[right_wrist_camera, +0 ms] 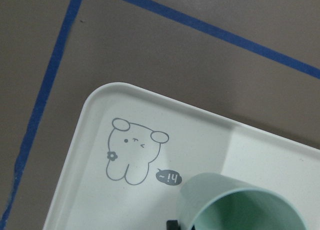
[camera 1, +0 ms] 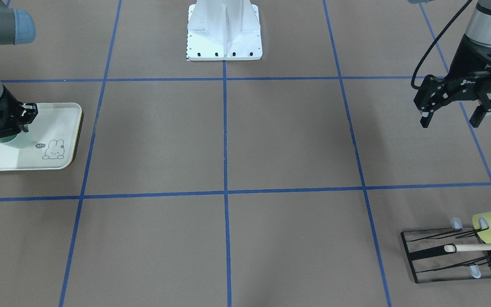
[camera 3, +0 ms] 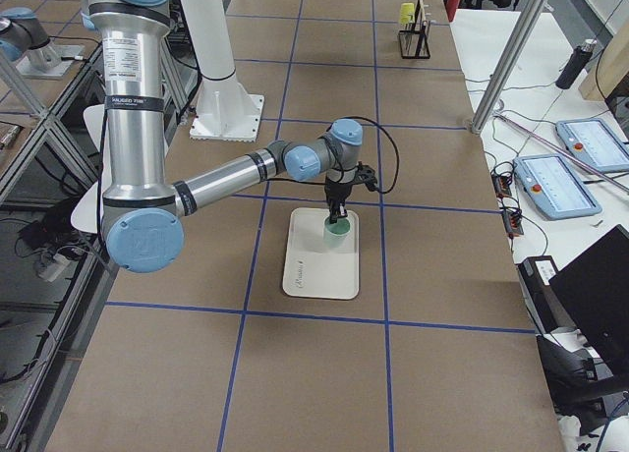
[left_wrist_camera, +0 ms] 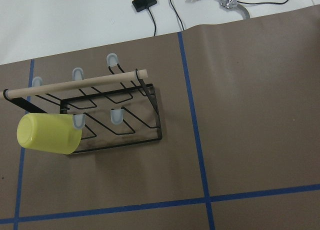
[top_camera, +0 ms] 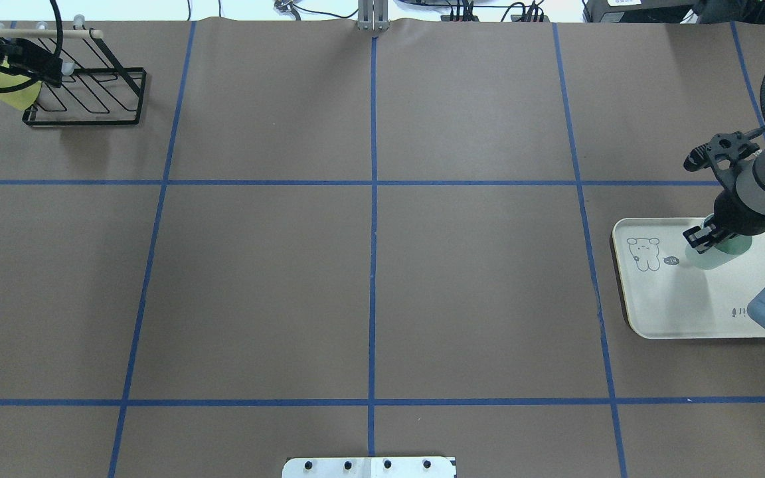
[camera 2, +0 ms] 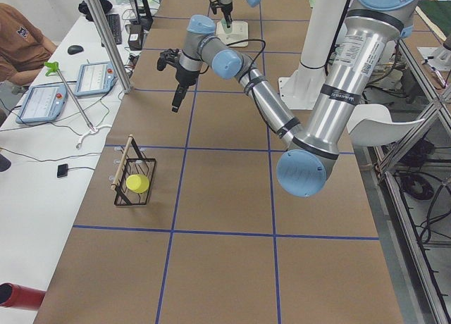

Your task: Left arm grabs green cup and hands to right arm on tray

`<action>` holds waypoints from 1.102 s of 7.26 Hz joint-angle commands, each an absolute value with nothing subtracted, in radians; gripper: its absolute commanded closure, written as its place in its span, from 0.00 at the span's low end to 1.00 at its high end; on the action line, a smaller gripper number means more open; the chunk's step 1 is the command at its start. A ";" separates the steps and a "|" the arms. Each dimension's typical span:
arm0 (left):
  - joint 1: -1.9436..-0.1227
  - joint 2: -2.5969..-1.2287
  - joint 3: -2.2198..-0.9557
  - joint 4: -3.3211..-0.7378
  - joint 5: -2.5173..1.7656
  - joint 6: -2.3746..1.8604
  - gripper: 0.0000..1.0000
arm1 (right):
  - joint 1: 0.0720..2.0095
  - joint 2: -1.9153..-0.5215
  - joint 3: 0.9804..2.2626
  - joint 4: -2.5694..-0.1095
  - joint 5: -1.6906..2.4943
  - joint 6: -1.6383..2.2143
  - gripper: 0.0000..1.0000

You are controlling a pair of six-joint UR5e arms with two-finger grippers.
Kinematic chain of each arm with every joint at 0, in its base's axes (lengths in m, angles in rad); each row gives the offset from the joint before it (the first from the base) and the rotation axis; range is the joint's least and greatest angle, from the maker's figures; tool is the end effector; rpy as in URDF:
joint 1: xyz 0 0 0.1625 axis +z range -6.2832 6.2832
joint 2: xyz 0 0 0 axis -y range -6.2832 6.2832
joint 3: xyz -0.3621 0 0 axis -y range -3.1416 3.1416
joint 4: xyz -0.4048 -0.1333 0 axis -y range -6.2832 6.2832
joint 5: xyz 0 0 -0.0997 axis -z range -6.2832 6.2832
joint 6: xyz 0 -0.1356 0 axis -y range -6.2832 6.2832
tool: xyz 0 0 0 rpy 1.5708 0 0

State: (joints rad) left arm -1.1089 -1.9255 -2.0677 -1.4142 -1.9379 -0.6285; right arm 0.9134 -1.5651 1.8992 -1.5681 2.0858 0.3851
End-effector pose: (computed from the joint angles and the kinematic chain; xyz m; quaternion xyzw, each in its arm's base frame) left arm 0.1694 -0.5301 0.2309 0.1973 0.3204 -0.0150 0.9264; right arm -0.2636 -0.4503 0.4703 0.0155 -0.2984 -0.1717 0.9387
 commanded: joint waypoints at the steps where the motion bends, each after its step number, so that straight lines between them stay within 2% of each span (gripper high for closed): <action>1: -1.108 -1.924 -2.060 -1.411 -1.937 -0.629 0.00 | 0.900 -1.560 1.885 -1.566 2.086 0.385 0.96; 2: -1.106 -1.925 -2.060 -1.411 -1.937 -0.629 0.00 | 0.900 -1.560 1.885 -1.568 2.088 0.385 0.56; 3: -1.106 -1.925 -2.060 -1.411 -1.937 -0.629 0.00 | 0.902 -1.557 1.890 -1.571 2.097 0.385 0.01; 6: -1.108 -1.925 -2.054 -1.411 -1.940 -0.627 0.00 | 0.958 -1.548 1.919 -1.632 2.121 0.373 0.00; 8: -1.115 -1.925 -2.049 -1.393 -1.972 -0.605 0.00 | 1.107 -1.421 1.957 -1.930 2.149 0.136 0.00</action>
